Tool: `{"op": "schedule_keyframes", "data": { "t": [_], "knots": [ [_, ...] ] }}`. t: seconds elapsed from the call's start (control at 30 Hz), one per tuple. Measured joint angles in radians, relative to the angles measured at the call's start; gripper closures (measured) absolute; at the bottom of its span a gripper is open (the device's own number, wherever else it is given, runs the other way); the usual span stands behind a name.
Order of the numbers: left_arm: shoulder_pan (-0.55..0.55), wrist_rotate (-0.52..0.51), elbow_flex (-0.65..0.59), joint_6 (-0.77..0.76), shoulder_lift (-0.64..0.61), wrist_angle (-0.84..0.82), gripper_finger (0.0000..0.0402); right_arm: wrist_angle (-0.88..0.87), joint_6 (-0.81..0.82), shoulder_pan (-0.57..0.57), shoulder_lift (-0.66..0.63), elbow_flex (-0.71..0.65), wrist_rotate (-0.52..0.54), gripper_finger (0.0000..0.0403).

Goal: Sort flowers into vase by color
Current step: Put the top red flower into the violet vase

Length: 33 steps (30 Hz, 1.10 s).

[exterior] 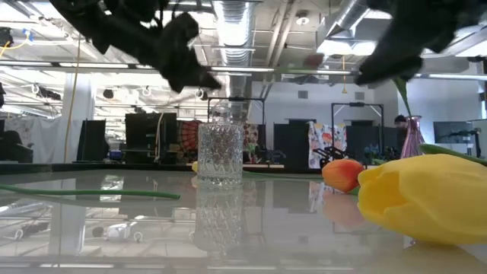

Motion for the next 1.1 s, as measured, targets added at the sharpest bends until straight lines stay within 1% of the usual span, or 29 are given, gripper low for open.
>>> {"op": "schedule_keyframes", "data": {
  "t": [0.07, 0.13, 0.2, 0.33, 0.47, 0.6, 0.73, 0.83, 0.97, 1.1],
  "knots": [
    [-0.010, 0.067, 0.001, -0.015, -0.001, 0.084, 0.0401, 0.109, -0.075, -0.007, 0.025, 0.000, 0.063, 0.0235],
    [-0.023, 0.132, 0.001, -0.035, 0.005, 0.143, 0.0401, 0.236, -0.174, -0.021, 0.060, 0.000, 0.078, 0.0235],
    [-0.042, 0.172, 0.000, -0.044, 0.006, 0.181, 0.0401, 0.379, -0.293, -0.038, 0.097, 0.000, 0.078, 0.0235],
    [-0.105, 0.180, 0.000, -0.047, 0.005, 0.239, 0.0401, 0.682, -0.529, -0.076, 0.170, 0.000, 0.078, 0.0235],
    [-0.170, 0.198, 0.001, -0.029, 0.004, 0.289, 0.0401, 0.885, -0.686, -0.109, 0.228, 0.000, 0.075, 0.0234],
    [-0.207, 0.199, 0.001, -0.014, 0.005, 0.301, 0.0401, 1.012, -0.751, -0.134, 0.269, 0.000, 0.040, 0.0219],
    [-0.214, 0.195, 0.001, 0.003, 0.005, 0.303, 0.0401, 1.143, -0.786, -0.157, 0.306, 0.001, -0.048, 0.0197],
    [-0.213, 0.195, 0.000, 0.006, 0.005, 0.307, 0.0401, 1.190, -0.800, -0.163, 0.315, 0.002, -0.062, 0.0187],
    [-0.213, 0.194, 0.000, 0.013, 0.005, 0.306, 0.0401, 1.230, -0.846, -0.163, 0.315, 0.002, -0.068, 0.0190],
    [-0.213, 0.194, 0.000, 0.012, 0.005, 0.326, 0.0401, 1.255, -0.871, -0.163, 0.315, 0.002, -0.069, 0.0205]
  ]
}}
